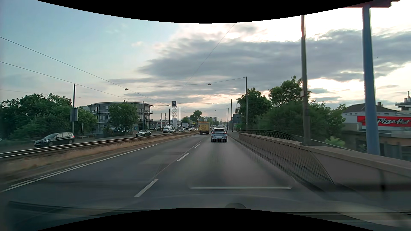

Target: Follow the waypoints while adhering to traffic rules and regulations

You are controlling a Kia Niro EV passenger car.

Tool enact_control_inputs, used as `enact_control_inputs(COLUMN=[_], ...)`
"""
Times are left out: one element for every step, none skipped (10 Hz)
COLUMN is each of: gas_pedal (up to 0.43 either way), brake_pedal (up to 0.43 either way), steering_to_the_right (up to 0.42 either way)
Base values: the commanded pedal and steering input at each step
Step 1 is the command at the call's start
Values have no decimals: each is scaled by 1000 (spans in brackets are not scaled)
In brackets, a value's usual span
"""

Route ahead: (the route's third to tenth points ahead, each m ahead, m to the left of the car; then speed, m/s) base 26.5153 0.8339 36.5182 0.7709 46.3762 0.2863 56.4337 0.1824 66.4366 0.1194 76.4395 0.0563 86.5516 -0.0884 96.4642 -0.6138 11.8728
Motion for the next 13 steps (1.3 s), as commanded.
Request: enact_control_inputs(gas_pedal=[59, 59, 59, 59, 59, 59, 59, 59, 59, 59, 59, 47, 47], brake_pedal=[0, 0, 0, 0, 0, 0, 0, 0, 0, 0, 0, 0, 0], steering_to_the_right=[-4, -4, -5, -4, -4, -4, -4, -1, 0, 0, 0, 0, -1])
